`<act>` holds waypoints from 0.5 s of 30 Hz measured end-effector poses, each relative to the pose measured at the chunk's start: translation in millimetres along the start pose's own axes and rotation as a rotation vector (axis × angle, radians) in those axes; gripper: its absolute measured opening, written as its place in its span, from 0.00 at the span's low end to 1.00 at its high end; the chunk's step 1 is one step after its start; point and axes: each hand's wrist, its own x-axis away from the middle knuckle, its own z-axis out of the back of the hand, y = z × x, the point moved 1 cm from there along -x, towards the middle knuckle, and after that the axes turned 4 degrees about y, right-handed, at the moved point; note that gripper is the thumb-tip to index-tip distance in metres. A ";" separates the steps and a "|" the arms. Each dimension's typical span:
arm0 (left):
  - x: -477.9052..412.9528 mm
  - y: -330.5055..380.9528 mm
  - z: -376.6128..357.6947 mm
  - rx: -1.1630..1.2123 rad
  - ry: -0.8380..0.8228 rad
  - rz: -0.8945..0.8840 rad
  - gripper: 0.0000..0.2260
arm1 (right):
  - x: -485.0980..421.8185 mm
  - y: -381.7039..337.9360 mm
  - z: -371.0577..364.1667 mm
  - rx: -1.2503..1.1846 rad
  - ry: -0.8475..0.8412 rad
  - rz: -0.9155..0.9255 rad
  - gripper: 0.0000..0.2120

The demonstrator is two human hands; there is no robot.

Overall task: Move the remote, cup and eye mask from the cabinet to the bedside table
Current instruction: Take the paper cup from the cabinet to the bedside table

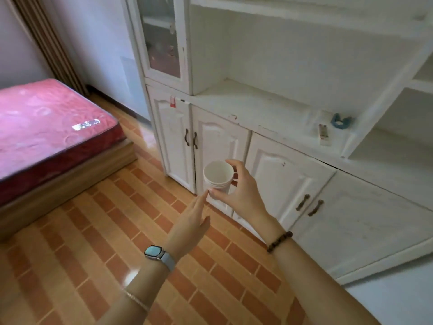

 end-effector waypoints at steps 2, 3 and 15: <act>22.9 -28.1 24.1 -0.001 0.007 0.048 0.31 | 1.7 -20.1 -41.4 -0.018 -0.045 0.014 0.33; 34.9 -42.3 37.7 -0.002 0.017 0.069 0.32 | 2.8 -31.1 -63.0 -0.029 -0.068 0.025 0.33; 167.0 -190.2 212.3 -0.130 0.308 0.318 0.32 | 14.2 -189.4 -295.0 -0.189 -0.326 0.304 0.35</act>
